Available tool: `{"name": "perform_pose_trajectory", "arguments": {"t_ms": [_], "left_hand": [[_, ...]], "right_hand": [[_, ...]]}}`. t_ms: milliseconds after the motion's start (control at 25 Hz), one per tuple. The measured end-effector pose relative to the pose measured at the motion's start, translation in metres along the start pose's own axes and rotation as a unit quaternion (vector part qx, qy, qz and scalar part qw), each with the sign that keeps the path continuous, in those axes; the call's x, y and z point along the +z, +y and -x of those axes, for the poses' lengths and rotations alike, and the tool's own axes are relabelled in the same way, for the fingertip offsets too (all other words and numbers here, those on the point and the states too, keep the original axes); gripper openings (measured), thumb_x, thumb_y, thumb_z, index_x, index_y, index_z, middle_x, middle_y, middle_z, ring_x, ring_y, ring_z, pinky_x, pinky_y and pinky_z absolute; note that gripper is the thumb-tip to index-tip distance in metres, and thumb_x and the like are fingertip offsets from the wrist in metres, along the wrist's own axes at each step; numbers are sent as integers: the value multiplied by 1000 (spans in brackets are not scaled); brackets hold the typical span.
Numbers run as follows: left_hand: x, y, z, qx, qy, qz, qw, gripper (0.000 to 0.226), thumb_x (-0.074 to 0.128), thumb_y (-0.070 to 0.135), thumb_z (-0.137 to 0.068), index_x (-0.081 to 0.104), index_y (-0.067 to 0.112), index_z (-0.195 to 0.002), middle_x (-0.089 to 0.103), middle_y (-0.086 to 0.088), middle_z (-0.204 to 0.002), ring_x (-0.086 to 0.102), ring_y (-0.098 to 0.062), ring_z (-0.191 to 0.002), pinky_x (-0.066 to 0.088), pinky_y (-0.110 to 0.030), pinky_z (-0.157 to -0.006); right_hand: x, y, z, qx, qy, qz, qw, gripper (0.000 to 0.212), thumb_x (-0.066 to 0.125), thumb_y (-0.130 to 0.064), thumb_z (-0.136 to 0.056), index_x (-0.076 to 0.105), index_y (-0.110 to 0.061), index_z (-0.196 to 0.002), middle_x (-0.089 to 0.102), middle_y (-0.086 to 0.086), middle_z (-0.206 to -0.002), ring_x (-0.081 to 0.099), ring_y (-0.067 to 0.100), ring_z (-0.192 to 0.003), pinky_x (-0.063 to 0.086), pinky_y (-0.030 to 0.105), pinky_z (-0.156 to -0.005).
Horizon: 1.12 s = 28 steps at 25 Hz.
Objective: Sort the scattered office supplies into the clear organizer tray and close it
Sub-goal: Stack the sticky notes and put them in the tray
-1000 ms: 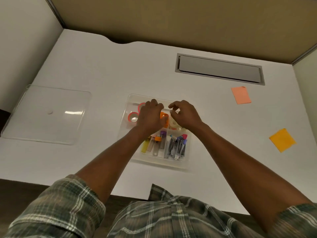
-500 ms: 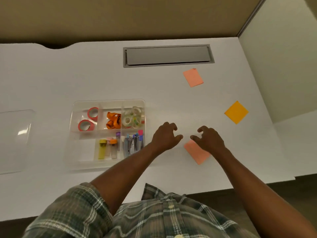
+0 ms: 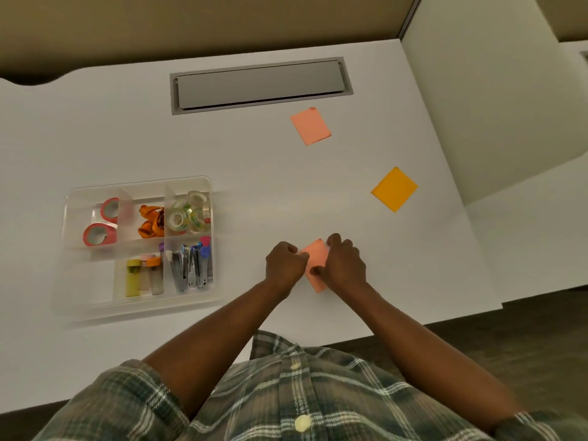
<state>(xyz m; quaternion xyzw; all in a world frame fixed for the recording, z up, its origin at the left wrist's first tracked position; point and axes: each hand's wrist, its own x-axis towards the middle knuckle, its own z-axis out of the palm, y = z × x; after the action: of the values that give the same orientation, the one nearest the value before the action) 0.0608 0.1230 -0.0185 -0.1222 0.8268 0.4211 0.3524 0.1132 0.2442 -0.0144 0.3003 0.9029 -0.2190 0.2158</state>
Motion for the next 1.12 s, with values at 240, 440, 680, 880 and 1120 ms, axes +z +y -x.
{"name": "perform_pose_trajectory", "arguments": {"t_ms": [240, 440, 680, 880, 1120], "left_hand": [[6, -4, -2, -20, 22, 51, 998, 16, 66, 26, -82, 58, 22, -96, 65, -1, -98, 67, -23, -91, 59, -46, -84], [9, -5, 0, -24, 23, 77, 996, 27, 67, 29, -79, 58, 21, -103, 66, -4, -103, 68, -24, -92, 58, -45, -86], [14, 4, 5, -38, 38, 104, 993, 29, 69, 25, -87, 56, 18, -112, 65, -7, -105, 69, -25, -86, 56, -32, -67], [18, 15, 6, -23, 18, 131, 991, 23, 68, 26, -90, 59, 11, -105, 70, -12, -97, 68, -22, -77, 50, -33, -62], [18, 30, 9, 18, 10, 131, 991, 15, 63, 18, -93, 65, 11, -106, 70, -8, -92, 62, -19, -70, 45, -31, -60]], "right_hand": [[-4, 13, -20, 14, -15, -48, 999, 48, 75, -38, -83, 50, -16, -117, 62, 7, -117, 61, 27, -108, 50, 39, -85], [-11, 20, -34, 10, -13, -101, 995, 16, 66, -25, -88, 68, -15, -100, 70, 3, -107, 64, 23, -102, 49, 32, -82], [-26, 25, -38, -57, -10, -194, 979, 4, 67, -20, -87, 64, -17, -87, 63, -8, -85, 61, 14, -86, 47, 26, -75], [-39, 31, -42, -30, -42, -358, 932, 7, 72, -22, -86, 65, -19, -88, 66, -5, -91, 61, 14, -90, 50, 33, -80], [-54, 42, -58, -36, -41, -384, 922, 11, 71, -29, -87, 67, -19, -91, 70, -2, -96, 65, 20, -94, 55, 39, -84]]}}
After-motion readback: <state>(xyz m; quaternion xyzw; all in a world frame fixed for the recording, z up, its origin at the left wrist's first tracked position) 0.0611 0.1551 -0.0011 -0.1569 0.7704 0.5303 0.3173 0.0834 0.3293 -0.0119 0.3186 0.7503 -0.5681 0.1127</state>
